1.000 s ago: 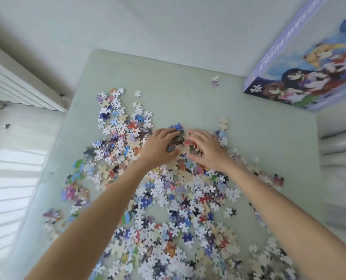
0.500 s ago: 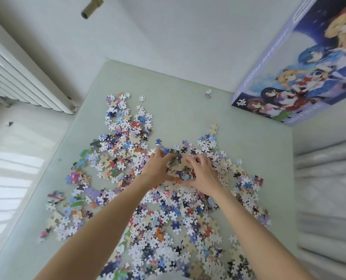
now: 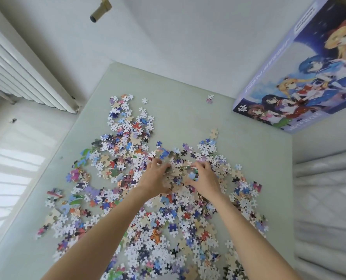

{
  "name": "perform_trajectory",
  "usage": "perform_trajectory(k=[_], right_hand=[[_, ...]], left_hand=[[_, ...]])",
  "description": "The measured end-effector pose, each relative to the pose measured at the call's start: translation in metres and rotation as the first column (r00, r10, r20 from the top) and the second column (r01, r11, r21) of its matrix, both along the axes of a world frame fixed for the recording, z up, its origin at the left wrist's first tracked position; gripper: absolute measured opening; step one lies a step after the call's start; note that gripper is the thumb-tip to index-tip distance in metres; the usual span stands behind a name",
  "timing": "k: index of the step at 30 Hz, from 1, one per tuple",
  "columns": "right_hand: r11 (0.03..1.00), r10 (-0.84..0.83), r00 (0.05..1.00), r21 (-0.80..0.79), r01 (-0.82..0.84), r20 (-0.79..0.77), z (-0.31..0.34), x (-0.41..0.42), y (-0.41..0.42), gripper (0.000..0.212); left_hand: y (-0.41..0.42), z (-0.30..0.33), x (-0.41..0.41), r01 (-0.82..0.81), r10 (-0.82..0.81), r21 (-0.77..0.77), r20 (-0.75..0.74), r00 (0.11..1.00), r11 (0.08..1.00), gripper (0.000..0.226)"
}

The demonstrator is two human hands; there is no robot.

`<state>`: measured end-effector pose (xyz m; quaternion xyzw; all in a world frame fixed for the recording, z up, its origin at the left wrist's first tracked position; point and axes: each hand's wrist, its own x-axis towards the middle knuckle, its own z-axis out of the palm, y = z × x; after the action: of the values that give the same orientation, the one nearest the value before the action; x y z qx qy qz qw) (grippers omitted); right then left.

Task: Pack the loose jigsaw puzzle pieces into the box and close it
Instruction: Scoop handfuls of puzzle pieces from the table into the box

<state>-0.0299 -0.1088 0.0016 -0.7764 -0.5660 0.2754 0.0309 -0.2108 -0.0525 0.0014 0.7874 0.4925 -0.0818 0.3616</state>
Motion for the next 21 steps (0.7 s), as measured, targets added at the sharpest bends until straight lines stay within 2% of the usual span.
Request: perform_trajectory(k=[3,5,10,14,17,21], right_hand=[[0.997,0.066,0.998,-0.047,-0.065,0.022,0.001,-0.006,0.001,0.083],[0.993,0.079,0.997,-0.092,-0.079,0.003,0.004,-0.011,0.004,0.088],[0.996,-0.014,0.985,-0.091,-0.002,-0.17,0.006,-0.017,0.008,0.069],[0.989,-0.075,0.948,-0.142,0.033,-0.309,0.011,-0.019,0.01,0.073],[0.987,-0.094,0.946,-0.15,0.048,-0.31,0.013,-0.023,0.012,0.069],[0.995,-0.089,0.961,-0.065,0.074,-0.263,0.011,-0.026,0.014,0.05]], left_hand=[[-0.001,-0.003,0.002,-0.045,0.045,0.022,-0.02,0.999,0.999,0.08],[0.001,-0.004,0.003,-0.073,0.073,0.001,-0.02,0.997,0.997,0.077],[0.001,-0.001,0.003,-0.147,0.152,-0.047,0.111,0.982,0.988,0.066],[0.001,-0.004,0.0,-0.183,0.192,-0.071,0.156,0.969,0.981,0.056],[0.002,-0.005,-0.001,-0.21,0.225,-0.095,0.195,0.955,0.973,0.052],[0.006,-0.005,-0.003,-0.162,0.181,-0.095,0.247,0.952,0.982,0.05]])
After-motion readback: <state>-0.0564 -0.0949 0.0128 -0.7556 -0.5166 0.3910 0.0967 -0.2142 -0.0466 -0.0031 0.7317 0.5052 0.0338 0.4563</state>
